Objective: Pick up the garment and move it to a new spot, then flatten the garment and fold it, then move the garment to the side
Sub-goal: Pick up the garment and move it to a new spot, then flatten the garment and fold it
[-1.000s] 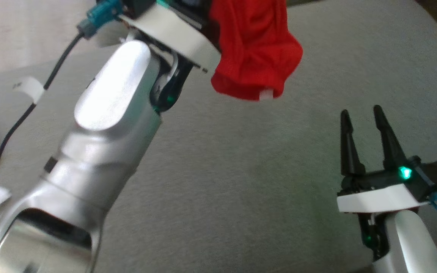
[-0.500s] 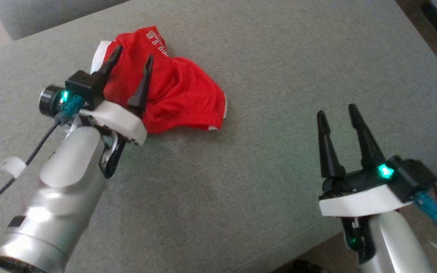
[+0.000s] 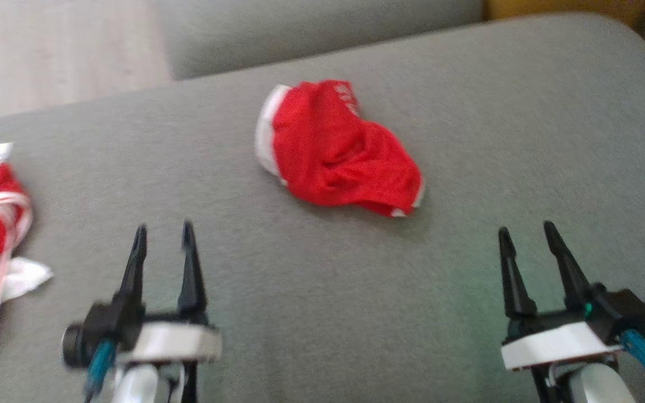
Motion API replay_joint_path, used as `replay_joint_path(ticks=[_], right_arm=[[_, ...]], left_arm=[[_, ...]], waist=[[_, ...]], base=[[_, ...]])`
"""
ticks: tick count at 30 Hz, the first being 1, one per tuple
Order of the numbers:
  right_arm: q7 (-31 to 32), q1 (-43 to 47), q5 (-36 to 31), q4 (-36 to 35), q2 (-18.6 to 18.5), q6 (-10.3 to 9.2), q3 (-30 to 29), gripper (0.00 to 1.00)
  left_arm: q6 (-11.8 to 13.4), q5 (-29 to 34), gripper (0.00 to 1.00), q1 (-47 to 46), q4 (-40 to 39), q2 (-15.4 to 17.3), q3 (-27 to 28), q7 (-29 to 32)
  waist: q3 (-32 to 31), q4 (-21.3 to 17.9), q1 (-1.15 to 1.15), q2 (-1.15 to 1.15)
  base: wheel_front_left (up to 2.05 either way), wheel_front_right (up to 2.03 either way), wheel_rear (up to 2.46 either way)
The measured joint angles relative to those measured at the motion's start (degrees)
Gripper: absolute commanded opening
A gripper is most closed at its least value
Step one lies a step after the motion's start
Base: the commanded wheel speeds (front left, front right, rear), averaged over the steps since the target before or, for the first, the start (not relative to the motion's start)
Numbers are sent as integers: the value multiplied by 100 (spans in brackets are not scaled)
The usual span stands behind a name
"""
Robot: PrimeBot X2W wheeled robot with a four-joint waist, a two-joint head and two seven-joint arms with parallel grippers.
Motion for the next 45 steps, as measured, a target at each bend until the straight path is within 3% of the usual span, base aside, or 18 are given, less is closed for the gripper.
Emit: replay_joint_path(ticks=[5,7,11,21,38,41,45], right_arm=[[7,276,-93,37,3,0,-311,100],[8,584,-237,19,7,0,-478,100],[8,697,-237,-15,9,0,-490,100],[8,695,-236,11,9,0,-458,100],[8,697,-201,52,9,0,-300,100],[9,690,-201,44,9,0,-178,100],[9,672,-113,11,9,0,-98,100]], left_arm=[[59,370,100,1039,-739,-51,328,0],[341,380,100,1652,-1215,-49,100,0],[404,521,100,1730,-1281,-48,23,0],[380,769,100,1730,-1218,-48,-100,0],[350,525,100,1727,-1006,-48,-154,0],[192,356,100,1704,-813,-46,-371,0],[-215,403,100,1467,-282,-47,-851,1]], waist=[[-389,562,0,0],[-738,1091,0,0],[-915,1255,0,0],[-1006,1192,2,0],[-994,1062,1,0],[-917,911,2,0],[-770,646,2,0]], base=[[0,0,0],[0,0,0],[0,0,0],[0,0,0],[0,0,0],[0,0,0],[0,0,0]])
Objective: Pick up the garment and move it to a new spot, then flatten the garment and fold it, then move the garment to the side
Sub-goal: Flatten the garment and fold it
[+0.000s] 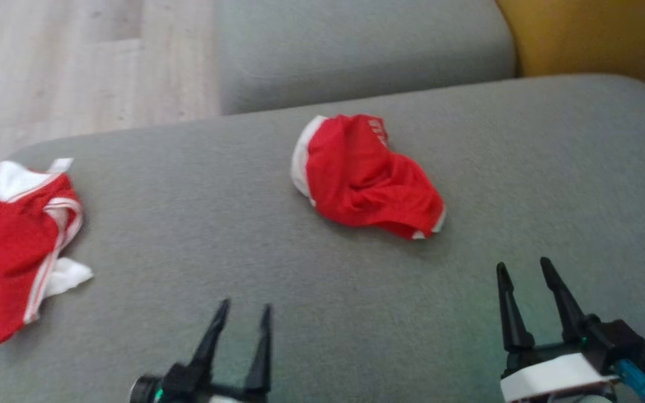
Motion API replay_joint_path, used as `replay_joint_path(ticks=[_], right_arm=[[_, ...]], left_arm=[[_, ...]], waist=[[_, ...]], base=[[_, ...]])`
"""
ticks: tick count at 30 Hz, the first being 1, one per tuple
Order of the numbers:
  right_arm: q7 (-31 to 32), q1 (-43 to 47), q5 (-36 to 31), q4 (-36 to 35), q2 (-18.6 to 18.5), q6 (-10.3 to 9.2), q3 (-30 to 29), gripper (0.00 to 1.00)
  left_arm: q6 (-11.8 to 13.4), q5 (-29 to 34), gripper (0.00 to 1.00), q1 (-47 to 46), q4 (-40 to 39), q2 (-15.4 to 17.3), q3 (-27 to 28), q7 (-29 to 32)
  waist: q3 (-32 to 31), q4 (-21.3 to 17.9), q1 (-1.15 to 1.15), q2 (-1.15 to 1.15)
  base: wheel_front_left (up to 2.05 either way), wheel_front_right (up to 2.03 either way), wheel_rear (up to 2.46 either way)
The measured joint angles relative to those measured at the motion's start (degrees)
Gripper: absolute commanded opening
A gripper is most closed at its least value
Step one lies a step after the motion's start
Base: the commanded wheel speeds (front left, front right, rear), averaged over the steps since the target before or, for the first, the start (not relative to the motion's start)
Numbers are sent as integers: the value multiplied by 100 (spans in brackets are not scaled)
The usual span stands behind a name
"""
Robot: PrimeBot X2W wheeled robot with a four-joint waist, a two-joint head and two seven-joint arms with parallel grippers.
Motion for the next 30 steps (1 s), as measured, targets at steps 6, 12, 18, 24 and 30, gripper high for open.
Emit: replay_joint_path(ticks=[6,12,18,24,30], right_arm=[[0,-202,59,0,1,0,213,100],[0,-591,163,-35,-1,0,361,100],[0,-664,255,-57,-1,0,466,100],[0,-848,335,-182,-2,0,472,100],[0,-849,441,-231,-1,0,495,100]], left_arm=[[-470,364,100,-1084,764,1,-577,0],[-695,761,100,-1963,1797,-15,-1248,0],[-664,943,100,-2642,2417,-9,-1401,-1],[-521,1128,100,-3299,2865,-10,-1464,-1],[-240,1170,100,-3636,3107,43,-1301,-1]], waist=[[429,-450,1,0],[848,-1008,2,0],[1146,-1507,1,0],[1503,-2035,1,0],[1837,-2398,0,0]], base=[[0,0,0],[0,0,0],[0,0,0],[0,0,0],[0,0,0]])
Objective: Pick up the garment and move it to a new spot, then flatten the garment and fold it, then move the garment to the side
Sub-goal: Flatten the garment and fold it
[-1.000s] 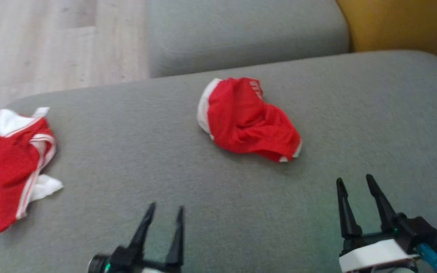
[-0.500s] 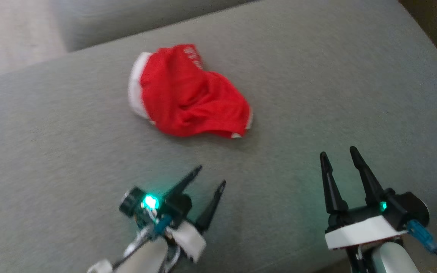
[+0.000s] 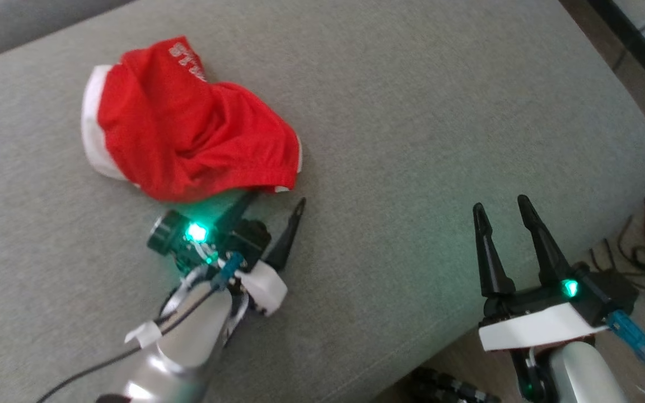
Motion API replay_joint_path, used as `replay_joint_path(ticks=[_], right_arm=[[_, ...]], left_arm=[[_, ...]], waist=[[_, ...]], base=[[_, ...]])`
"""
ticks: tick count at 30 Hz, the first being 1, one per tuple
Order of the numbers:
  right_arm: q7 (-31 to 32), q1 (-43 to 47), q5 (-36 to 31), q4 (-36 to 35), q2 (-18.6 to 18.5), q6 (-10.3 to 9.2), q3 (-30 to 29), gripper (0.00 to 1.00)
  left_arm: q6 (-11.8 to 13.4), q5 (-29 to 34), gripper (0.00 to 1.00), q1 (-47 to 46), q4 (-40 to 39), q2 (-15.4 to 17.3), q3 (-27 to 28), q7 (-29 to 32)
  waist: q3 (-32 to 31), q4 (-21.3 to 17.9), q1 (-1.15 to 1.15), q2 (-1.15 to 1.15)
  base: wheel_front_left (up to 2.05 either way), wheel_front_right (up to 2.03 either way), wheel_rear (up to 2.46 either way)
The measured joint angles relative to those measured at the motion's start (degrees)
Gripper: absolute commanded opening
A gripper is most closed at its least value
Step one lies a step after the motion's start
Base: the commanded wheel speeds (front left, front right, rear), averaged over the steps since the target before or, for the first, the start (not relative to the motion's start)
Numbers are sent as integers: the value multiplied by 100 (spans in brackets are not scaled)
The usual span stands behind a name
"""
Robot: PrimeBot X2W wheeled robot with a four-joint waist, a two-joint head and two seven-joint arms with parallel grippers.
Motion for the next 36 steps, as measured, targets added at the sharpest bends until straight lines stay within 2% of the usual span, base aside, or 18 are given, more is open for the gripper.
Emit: replay_joint_path(ticks=[4,5,6,7,8,10,15,16,19,23,29,32,36], right_arm=[[0,-8,19,-7,1,0,3,100],[0,-12,47,-7,1,0,3,100],[0,-17,52,-7,1,0,3,100],[0,-28,52,-7,1,0,3,100],[0,-48,53,-5,1,0,7,100],[0,-114,62,-9,1,0,11,100],[0,-130,92,-5,1,0,-34,100],[0,-130,92,4,2,0,-73,100],[0,-126,90,35,1,0,-122,100],[0,-79,64,87,1,0,-172,100],[0,-28,-16,122,-1,0,-341,100],[0,121,-18,121,0,0,-447,100],[0,232,-65,156,0,0,-592,100]], left_arm=[[211,3,100,-173,-91,79,46,0],[212,3,92,-186,-87,85,60,0],[212,3,53,-190,-81,89,71,-1],[211,3,8,-196,-69,91,79,-1],[203,2,0,-209,-40,88,79,-1],[188,-8,0,-238,-3,79,79,-3],[-176,-227,0,-246,-276,44,93,-1],[-293,-356,0,-248,-617,27,51,0],[-408,-683,0,-287,-1343,-30,19,0],[-458,-1261,0,-471,-2313,-54,-88,-1],[-510,-1635,0,-307,-3033,-41,-260,-4],[-510,-1794,0,151,-3349,210,-258,157],[-363,-1975,0,976,-3641,929,-74,494]], waist=[[141,-142,0,0],[161,-161,0,0],[174,-171,0,0],[179,-173,0,0],[178,-170,0,0],[170,-152,0,0],[109,17,0,0],[51,124,0,0],[-96,300,0,0],[-355,582,-1,0],[-685,1151,-1,0],[-780,1484,-1,0],[-835,1961,-1,0]], base=[[0,0,0],[0,0,0],[0,0,0],[0,0,0],[0,0,0],[0,0,0],[0,0,0],[0,0,0],[0,0,0],[0,0,0],[0,0,0],[0,0,0],[0,0,0]])
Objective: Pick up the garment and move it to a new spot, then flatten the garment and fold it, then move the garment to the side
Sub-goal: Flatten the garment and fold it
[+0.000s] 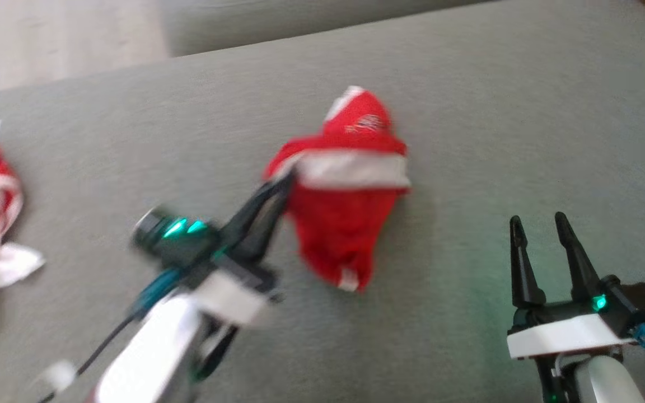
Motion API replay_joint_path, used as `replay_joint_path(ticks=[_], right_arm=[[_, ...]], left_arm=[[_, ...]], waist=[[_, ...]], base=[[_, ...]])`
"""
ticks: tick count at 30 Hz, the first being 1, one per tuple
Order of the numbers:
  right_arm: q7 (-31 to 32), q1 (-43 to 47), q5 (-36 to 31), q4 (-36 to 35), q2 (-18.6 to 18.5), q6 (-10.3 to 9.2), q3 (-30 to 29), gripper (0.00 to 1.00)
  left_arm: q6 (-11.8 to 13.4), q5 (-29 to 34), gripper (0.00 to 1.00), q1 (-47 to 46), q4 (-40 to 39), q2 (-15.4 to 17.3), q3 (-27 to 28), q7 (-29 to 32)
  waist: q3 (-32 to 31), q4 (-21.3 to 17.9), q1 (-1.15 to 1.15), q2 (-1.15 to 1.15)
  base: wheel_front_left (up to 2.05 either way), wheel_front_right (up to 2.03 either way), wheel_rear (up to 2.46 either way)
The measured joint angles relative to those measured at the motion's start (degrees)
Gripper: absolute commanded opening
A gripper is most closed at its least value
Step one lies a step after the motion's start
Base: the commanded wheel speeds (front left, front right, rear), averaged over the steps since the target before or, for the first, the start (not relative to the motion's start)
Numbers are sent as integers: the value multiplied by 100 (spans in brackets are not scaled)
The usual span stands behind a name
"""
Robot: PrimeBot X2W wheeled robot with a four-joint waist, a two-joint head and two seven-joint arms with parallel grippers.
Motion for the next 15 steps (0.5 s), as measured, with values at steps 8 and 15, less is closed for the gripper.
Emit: replay_joint_path(ticks=[8,15], right_arm=[[0,-3,7,405,-1,0,209,100],[5,-349,212,1021,-3,0,704,100]], left_arm=[[210,-91,0,814,-79,850,443,67],[163,-44,0,744,179,1091,522,53]], waist=[[14,931,1,0],[23,1524,1,0]], base=[[0,0,0],[0,0,0]])
